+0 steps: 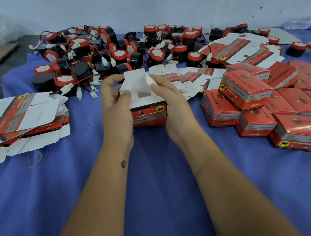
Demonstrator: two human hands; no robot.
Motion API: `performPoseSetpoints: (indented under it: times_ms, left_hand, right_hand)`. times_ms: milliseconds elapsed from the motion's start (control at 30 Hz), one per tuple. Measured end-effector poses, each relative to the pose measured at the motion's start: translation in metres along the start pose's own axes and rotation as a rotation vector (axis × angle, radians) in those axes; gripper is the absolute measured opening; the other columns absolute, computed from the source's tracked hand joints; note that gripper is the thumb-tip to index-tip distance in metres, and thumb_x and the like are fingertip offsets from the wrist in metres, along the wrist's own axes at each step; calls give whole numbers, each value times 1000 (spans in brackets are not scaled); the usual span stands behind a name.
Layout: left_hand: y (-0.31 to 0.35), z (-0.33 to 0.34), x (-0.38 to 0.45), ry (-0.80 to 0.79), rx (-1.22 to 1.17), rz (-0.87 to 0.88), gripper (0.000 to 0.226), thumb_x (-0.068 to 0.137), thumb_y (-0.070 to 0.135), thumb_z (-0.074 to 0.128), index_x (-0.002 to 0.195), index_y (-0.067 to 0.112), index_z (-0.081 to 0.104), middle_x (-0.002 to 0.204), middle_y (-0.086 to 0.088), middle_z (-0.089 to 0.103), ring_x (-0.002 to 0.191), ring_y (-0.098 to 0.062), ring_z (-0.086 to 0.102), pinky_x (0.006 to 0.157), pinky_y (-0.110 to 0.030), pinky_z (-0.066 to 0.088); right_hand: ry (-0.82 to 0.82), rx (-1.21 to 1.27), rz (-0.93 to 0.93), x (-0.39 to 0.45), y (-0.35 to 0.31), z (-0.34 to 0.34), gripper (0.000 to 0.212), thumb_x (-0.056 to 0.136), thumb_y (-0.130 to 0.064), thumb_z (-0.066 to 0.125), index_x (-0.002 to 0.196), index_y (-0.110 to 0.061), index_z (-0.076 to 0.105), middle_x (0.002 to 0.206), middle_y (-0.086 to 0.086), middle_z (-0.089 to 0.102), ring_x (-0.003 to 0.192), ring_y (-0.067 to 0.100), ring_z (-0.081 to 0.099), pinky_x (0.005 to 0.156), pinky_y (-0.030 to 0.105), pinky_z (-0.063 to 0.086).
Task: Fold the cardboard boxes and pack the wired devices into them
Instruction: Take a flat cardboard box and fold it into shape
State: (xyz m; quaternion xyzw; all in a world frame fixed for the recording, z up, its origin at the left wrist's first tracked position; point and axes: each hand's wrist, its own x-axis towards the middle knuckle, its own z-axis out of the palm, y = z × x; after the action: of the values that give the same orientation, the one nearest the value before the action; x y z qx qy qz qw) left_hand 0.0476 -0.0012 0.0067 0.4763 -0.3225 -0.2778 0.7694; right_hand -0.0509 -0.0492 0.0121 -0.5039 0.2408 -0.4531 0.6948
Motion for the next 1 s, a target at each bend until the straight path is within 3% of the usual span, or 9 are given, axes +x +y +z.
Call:
performPoseSetpoints:
  times_ms: [100, 233, 333, 467, 533, 600, 667, 767, 1000]
  left_hand:
    - [1, 0, -1, -21, 19, 2, 45, 96, 1, 42, 99, 45, 53, 89, 10, 70, 78, -16, 65, 57, -31, 53]
    - [1, 1, -3, -35, 28, 2, 51, 96, 3, 42, 88, 52, 56, 92, 7, 68, 79, -18, 63, 58, -35, 52]
    - [2, 1, -2, -50, 10, 2, 48, 96, 3, 43, 82, 46, 59, 89, 5, 65, 80, -19, 61, 59, -33, 51]
    - [1, 1, -1, -83, -90, -51, 20, 88, 17, 44, 75, 26, 56, 92, 1, 66, 82, -18, 62, 65, -32, 49]
    - [0, 2, -2, -93, -63, -93, 12, 80, 22, 48, 73, 28, 56, 92, 4, 68, 82, -16, 64, 62, -31, 51]
    - [-2, 3, -3, -79, -16, -108, 15, 78, 20, 51, 84, 31, 59, 93, 7, 69, 77, -9, 66, 58, -27, 52]
    - [-3, 4, -2, -54, -8, -151, 22, 85, 14, 51, 98, 28, 62, 90, 8, 71, 72, -5, 67, 56, -25, 52]
    - [-1, 2, 2, -55, 20, -203, 24, 92, 7, 50, 102, 21, 67, 87, 4, 74, 72, -11, 68, 55, -24, 54]
    - [-1, 1, 3, -149, 7, -222, 32, 88, -2, 52, 101, 22, 69, 103, -7, 73, 94, -24, 70, 76, -37, 58]
  right_hand:
    - [-2, 21, 26, 1, -2, -3, 26, 91, -7, 54, 103, -24, 70, 105, 2, 69, 94, 20, 64, 79, 37, 53]
    - [-1, -12, 25, 1, -1, -2, 46, 88, 5, 47, 92, -34, 69, 87, -10, 72, 78, 11, 66, 60, 26, 55]
    - [-13, -11, 16, 0, -2, -1, 50, 87, 6, 46, 86, -38, 70, 89, -9, 71, 80, 13, 66, 60, 27, 55]
    - [0, 10, -17, -2, -2, -2, 36, 85, 1, 44, 76, -25, 67, 93, 0, 70, 84, 21, 64, 61, 28, 54]
    - [6, 16, -13, -3, -2, -2, 25, 82, -9, 44, 73, -21, 64, 99, 9, 67, 92, 33, 59, 67, 34, 52]
    - [9, 0, -5, -4, -3, -1, 16, 77, -15, 49, 71, -22, 62, 93, 6, 64, 88, 28, 58, 66, 33, 50]
    - [24, -63, -12, -4, -4, 1, 17, 76, -10, 53, 73, -24, 62, 90, 3, 63, 86, 23, 58, 66, 33, 51]
    - [63, -115, -36, -4, -4, 2, 27, 83, 3, 53, 85, -23, 60, 94, 5, 63, 88, 23, 59, 72, 39, 51]
    - [101, -109, -82, -4, -9, -6, 36, 86, 11, 55, 104, -20, 55, 100, 2, 64, 86, 15, 63, 64, 29, 54]
